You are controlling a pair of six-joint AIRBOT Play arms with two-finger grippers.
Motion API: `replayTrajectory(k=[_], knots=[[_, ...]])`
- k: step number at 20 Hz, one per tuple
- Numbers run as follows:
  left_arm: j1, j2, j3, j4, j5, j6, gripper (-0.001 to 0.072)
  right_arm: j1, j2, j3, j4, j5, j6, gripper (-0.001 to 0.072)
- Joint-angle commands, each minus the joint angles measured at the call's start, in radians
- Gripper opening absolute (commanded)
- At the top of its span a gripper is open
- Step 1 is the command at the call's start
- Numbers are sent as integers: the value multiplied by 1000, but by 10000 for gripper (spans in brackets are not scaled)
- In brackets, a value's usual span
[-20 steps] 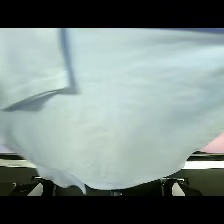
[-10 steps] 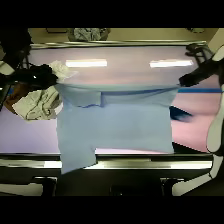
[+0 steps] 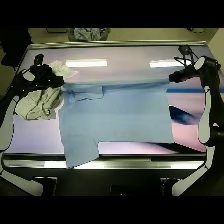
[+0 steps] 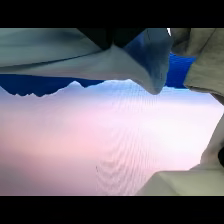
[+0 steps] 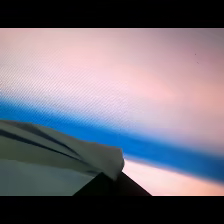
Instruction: Fold the shirts.
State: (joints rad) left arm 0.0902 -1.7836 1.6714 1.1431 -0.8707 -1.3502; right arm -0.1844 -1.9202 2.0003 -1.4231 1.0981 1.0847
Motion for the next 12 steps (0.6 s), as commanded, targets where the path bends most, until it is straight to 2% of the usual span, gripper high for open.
replayTrajectory(k=[1,3,5,7,12], knots=[[14,32,19,32,-195,1,27,1,29,1,-51,243,-63,41],[14,31,14,69,-383,-3,27,1,26,-18,-53,372,-64,40],[14,21,-31,72,-505,-3,27,2,8,-60,-35,459,-65,40],[14,21,-91,72,-551,-22,26,2,-23,-73,-36,531,-72,41],[13,19,-189,71,-565,-37,26,2,-55,-73,5,589,-71,40]])
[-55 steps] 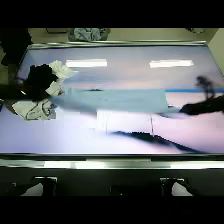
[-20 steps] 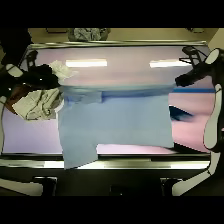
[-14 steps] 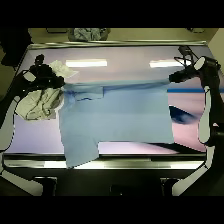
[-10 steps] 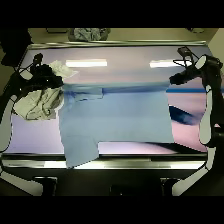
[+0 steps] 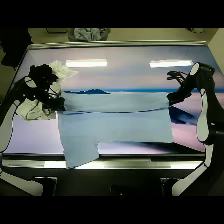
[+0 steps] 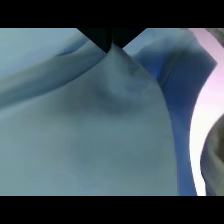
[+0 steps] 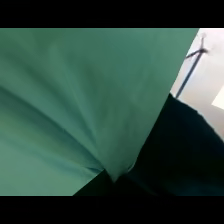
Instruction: Fold the shirts.
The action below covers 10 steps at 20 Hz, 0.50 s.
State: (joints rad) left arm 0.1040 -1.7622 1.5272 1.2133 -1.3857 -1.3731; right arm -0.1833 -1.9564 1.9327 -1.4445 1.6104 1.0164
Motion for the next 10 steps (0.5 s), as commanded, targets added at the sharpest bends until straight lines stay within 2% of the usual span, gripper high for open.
replayTrajectory(k=[1,7,8,9,10], knots=[[-1,-5,-45,1,-50,-14,26,1,-24,-5,26,85,-3,40],[2,-5,-45,2,-47,-14,29,1,-57,-5,23,124,28,42],[3,-5,-43,0,-47,-14,70,1,-56,-5,23,119,44,70],[6,-2,-36,-2,-54,-16,296,0,-53,-4,23,129,45,276],[11,1,-21,-4,-68,-25,460,-1,-40,-4,22,157,11,405]])
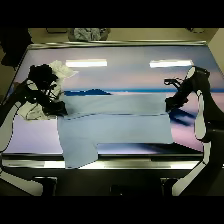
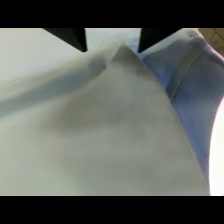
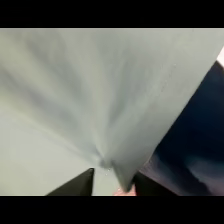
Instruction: Fold the shirts.
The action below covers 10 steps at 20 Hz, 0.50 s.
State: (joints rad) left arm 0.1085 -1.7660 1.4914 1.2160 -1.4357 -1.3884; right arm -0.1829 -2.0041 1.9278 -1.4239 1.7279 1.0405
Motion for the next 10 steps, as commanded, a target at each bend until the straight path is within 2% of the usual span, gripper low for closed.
replayTrajectory(k=[1,3,5,6,7,10], knots=[[17,13,32,-6,-36,-5,464,-14,29,1,17,55,-20,405],[54,40,41,-16,-92,-10,465,-60,89,1,24,106,-24,407],[94,89,-1,-48,-149,-3,479,-132,165,-12,34,133,-15,479],[114,136,-65,-83,-147,10,485,-164,212,-43,32,132,-16,520],[129,193,-152,-107,-130,34,523,-199,266,-106,31,123,-23,567],[193,409,-534,-109,-13,98,524,-284,431,-389,35,34,-33,637]])
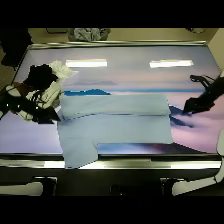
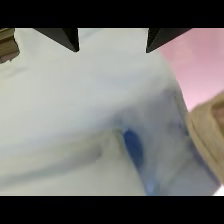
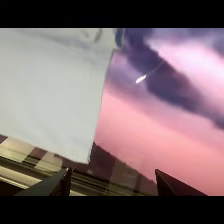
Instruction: Fold the shirts.
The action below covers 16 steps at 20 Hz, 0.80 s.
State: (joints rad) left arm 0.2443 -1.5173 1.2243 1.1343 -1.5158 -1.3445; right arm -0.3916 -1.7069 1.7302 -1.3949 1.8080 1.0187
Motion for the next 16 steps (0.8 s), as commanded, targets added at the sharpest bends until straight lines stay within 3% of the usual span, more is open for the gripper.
replayTrajectory(k=[1,4,7,11,16], knots=[[84,220,-380,-28,103,68,524,-90,177,-279,6,-82,-14,632],[168,341,-605,-37,193,128,507,-97,257,-451,20,-146,-40,630],[181,345,-672,-95,217,169,501,-97,272,-476,26,-149,-44,628],[140,341,-710,-129,278,165,491,-97,278,-478,22,-156,-51,627],[66,341,-718,-174,391,103,391,-97,304,-613,34,-216,-55,637]])
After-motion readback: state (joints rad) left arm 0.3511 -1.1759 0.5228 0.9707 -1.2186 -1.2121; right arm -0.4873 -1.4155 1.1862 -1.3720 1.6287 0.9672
